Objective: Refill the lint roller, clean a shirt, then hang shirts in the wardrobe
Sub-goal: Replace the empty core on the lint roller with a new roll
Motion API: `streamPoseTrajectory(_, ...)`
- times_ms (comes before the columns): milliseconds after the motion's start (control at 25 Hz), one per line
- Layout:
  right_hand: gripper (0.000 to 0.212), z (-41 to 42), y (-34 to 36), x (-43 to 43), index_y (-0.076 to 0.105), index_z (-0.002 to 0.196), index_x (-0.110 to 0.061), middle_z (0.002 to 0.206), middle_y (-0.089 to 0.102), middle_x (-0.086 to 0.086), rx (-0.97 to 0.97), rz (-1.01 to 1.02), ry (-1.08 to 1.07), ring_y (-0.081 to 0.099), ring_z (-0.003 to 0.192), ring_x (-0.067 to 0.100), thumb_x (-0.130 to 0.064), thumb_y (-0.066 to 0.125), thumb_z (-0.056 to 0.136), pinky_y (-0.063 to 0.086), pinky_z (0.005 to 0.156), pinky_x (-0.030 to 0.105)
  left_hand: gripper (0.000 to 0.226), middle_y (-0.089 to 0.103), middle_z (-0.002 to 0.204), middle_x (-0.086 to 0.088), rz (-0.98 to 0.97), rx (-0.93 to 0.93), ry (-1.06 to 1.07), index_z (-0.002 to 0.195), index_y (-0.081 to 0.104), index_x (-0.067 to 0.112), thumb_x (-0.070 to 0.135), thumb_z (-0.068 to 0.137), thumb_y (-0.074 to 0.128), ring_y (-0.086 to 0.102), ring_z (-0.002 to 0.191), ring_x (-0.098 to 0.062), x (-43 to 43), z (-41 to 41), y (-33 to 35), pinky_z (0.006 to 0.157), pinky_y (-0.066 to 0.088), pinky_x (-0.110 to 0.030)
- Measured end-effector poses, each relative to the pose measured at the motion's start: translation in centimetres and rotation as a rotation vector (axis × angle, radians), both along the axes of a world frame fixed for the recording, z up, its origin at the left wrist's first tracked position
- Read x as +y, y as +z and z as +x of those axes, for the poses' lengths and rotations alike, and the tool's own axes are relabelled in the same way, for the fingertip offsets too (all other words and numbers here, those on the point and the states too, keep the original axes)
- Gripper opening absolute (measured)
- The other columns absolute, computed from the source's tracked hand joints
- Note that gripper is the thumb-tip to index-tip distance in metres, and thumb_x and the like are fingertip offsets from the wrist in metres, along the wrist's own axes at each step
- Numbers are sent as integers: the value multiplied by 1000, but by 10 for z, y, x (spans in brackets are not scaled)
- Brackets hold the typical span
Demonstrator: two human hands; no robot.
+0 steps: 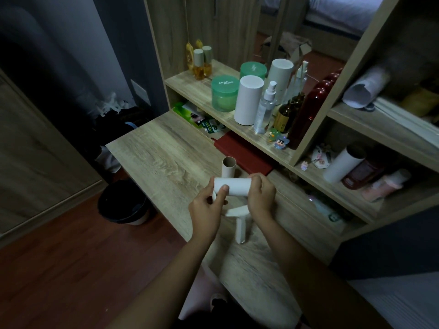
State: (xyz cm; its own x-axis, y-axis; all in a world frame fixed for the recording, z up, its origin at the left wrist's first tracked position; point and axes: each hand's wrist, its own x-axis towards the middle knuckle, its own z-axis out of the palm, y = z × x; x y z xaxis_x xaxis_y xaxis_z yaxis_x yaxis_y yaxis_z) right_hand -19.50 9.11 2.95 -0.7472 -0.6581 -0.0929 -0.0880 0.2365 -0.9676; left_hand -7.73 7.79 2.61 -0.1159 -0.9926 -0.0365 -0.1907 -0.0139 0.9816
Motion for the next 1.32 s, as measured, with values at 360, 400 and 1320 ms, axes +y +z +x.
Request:
streamPoseTrajectory(360, 32, -6, 5, 0, 61, 79, -5, 75, 57, 0, 162, 0, 139, 54, 69, 4, -29, 39, 78, 44, 54, 24, 41, 73, 97, -1, 203, 204, 71, 127, 57, 20, 31, 87, 62, 70, 72, -7, 6, -2, 5, 65, 52, -21)
streamPoseTrajectory(400, 32, -6, 6, 0, 61, 80, -6, 76, 59, 2, 173, -2, 157, 55, 70, 5, -29, 38, 79, 43, 53, 23, 40, 73, 92, 2, 209, 217, 89, 126, 58, 21, 31, 87, 62, 70, 71, -7, 7, -2, 6, 66, 52, -22)
streamPoseTrajectory(1320, 36, -5, -1, -5, 63, 85, -10, 87, 62, 6, 185, -77, 200, 59, 82, 20, -29, 33, 82, 47, 62, 26, 41, 73, 83, -4, 162, 181, 178, 126, 58, 21, 34, 87, 62, 67, 65, -5, 8, -2, 15, 68, 53, -27)
